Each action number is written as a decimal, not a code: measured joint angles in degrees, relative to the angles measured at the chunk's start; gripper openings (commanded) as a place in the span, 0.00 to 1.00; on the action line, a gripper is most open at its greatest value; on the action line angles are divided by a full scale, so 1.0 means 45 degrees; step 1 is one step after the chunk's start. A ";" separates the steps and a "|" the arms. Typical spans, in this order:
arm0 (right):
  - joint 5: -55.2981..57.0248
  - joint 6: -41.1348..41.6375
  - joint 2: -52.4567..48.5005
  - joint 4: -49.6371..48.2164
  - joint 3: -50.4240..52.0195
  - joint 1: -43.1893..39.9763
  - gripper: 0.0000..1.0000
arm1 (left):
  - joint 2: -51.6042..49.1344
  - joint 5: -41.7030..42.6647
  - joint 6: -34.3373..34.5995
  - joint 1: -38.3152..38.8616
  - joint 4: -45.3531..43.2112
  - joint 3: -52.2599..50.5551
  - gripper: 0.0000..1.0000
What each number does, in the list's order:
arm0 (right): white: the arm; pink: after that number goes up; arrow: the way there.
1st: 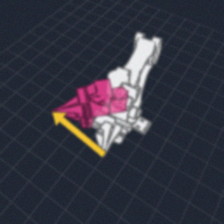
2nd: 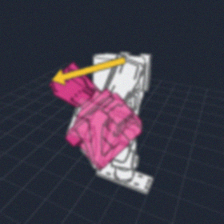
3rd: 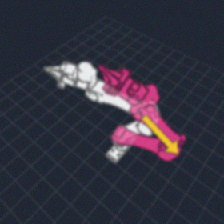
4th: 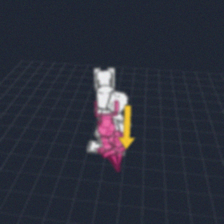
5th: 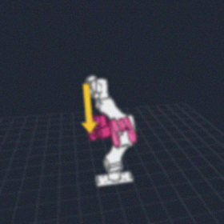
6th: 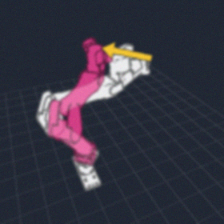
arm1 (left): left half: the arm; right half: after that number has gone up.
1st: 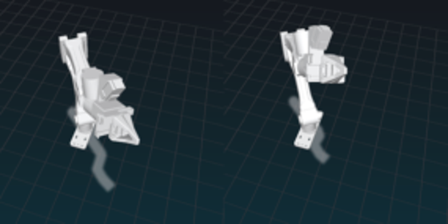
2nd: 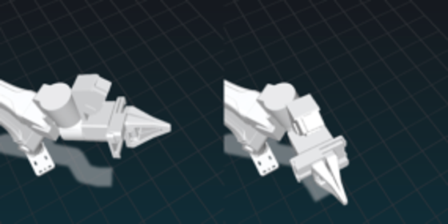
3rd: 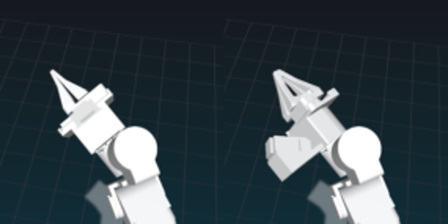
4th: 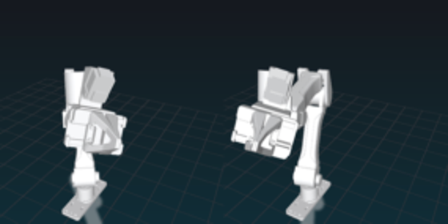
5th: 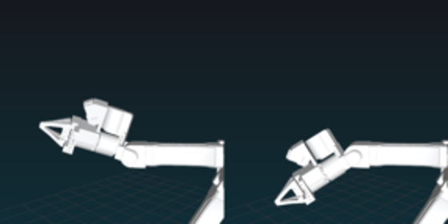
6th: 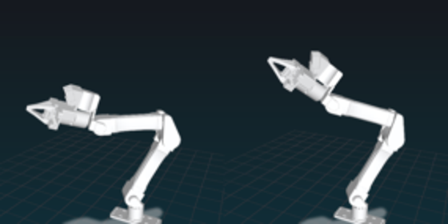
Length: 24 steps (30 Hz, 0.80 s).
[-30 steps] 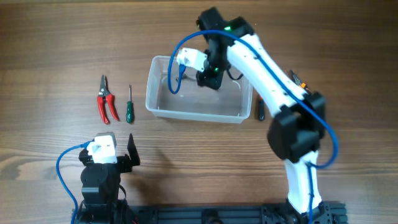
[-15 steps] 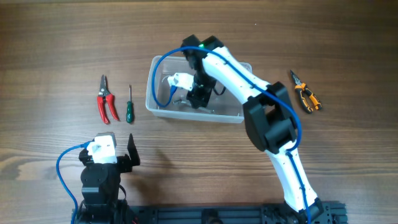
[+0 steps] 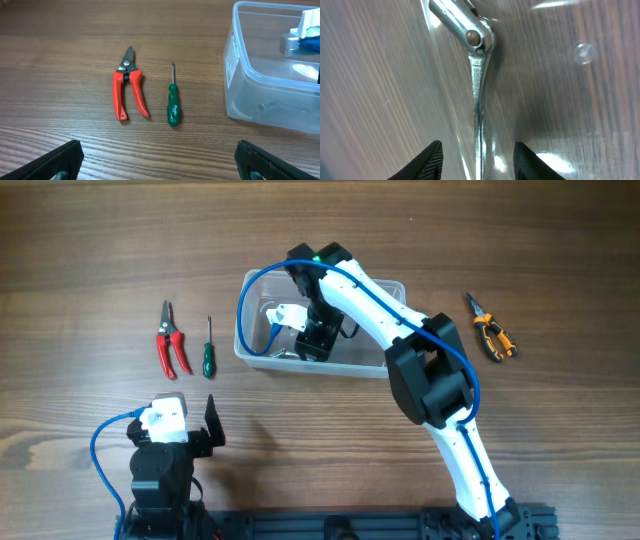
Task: Pack container
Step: 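Carry the wrench into the container and open the right gripper, then move the right gripper to the red-handled screwdriver and lower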
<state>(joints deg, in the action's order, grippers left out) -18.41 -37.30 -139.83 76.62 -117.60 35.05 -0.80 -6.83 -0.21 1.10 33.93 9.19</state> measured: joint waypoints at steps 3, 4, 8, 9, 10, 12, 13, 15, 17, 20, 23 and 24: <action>0.0005 0.0520 0.0005 0.0029 -0.0330 -0.0015 0.47 | 0.0000 0.0000 0.0000 0.0000 0.0000 0.0000 1.00; 0.0000 0.0821 0.0024 0.0024 -0.0656 -0.0049 0.48 | 0.0000 0.0000 0.0000 0.0000 0.0000 0.0000 1.00; 0.0257 0.2603 0.0763 0.0078 -0.1880 -0.0486 0.47 | 0.0000 0.0000 0.0000 0.0000 0.0000 0.0000 1.00; 0.0476 0.3230 0.1132 0.0073 -0.2166 -0.0719 0.47 | 0.0000 0.0000 0.0000 0.0000 0.0000 0.0000 1.00; 0.0583 0.3735 0.1496 0.0068 -0.2336 -0.0976 0.47 | 0.0005 0.0000 0.0000 0.0000 0.0000 0.0000 1.00; 0.0777 0.4585 0.2273 0.0073 -0.2511 -0.1593 0.47 | 0.0005 0.0000 -0.0005 0.0000 0.0000 0.0000 1.00; 0.0845 0.4969 0.2754 0.0078 -0.2555 -0.2055 0.45 | 0.0000 0.0000 0.0000 0.0000 0.0000 0.0000 1.00; 0.0913 0.5401 0.3449 0.0083 -0.2584 -0.2880 0.40 | 0.0000 0.0000 0.0000 0.0000 0.0000 0.0000 1.00; 0.1025 0.5833 0.4099 0.0107 -0.2594 -0.3861 0.17 | 0.0000 0.0000 0.0000 0.0000 0.0000 0.0000 1.00; 0.1195 0.6115 0.4478 0.0175 -0.2594 -0.4711 0.12 | 0.0000 0.0000 0.0000 0.0000 0.0000 0.0000 1.00; 0.1258 0.6207 0.4556 0.0471 -0.2594 -0.5479 0.17 | 0.0000 0.0000 0.0000 0.0000 0.0000 0.0000 1.00; 0.1292 0.6251 0.4556 0.0641 -0.2594 -0.5702 0.18 | 0.0005 0.0000 0.0000 0.0000 0.0000 0.0000 1.00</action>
<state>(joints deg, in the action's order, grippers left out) -12.60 -9.17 -119.33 79.50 -129.27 9.39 -0.78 -6.83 -0.21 1.10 33.93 9.19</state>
